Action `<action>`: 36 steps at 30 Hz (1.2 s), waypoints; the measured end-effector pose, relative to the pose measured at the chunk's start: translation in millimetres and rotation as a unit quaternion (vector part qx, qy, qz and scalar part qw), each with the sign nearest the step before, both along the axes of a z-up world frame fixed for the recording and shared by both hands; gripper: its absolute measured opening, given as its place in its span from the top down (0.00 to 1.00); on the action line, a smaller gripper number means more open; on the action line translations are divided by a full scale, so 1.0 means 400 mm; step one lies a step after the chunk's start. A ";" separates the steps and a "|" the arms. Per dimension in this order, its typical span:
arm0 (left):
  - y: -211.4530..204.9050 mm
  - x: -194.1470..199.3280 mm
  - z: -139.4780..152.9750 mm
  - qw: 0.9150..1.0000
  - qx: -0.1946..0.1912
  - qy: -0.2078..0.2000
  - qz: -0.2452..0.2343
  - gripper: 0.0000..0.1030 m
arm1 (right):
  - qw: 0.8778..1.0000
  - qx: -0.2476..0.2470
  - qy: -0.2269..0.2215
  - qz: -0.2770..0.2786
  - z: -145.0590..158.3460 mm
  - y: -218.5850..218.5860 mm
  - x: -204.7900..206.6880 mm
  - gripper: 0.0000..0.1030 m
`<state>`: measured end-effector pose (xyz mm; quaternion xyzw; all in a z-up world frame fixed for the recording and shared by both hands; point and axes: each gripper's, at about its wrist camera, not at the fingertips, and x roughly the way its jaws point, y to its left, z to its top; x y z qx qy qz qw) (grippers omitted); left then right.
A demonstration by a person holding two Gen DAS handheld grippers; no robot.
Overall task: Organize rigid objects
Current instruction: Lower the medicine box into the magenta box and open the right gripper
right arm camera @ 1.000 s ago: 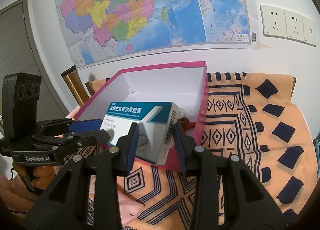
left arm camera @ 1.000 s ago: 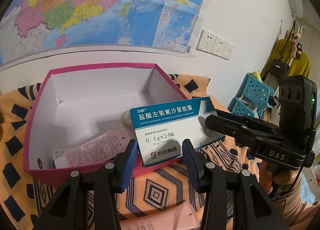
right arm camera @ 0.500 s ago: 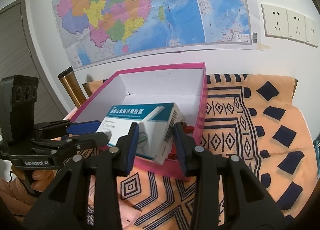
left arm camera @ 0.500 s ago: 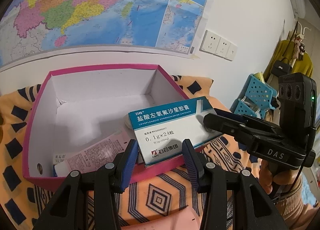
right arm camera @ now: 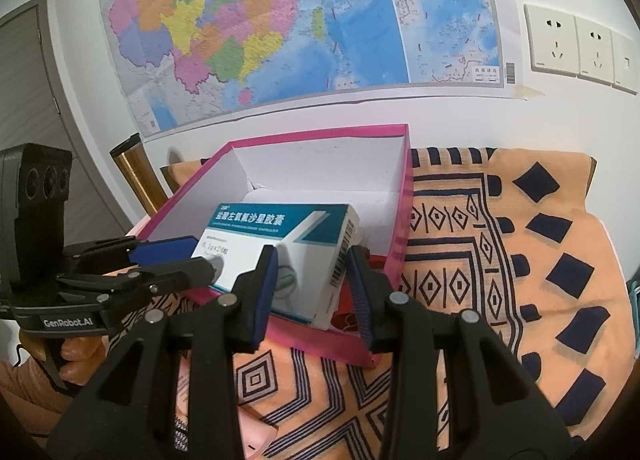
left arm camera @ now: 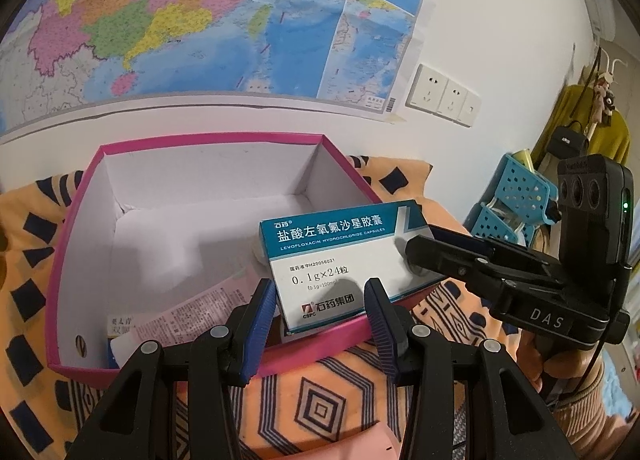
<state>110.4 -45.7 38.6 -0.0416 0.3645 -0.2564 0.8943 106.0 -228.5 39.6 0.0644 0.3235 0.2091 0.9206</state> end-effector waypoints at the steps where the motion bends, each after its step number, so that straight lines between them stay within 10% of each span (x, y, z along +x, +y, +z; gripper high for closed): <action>1: 0.000 0.001 -0.001 1.000 0.000 0.000 0.000 0.56 | 1.000 0.001 0.001 -0.001 -0.001 -0.001 0.003 0.62; 36: -0.005 0.066 -0.061 0.999 0.020 0.040 0.016 0.56 | 0.999 -0.032 0.026 -0.012 -0.029 0.036 0.030 0.59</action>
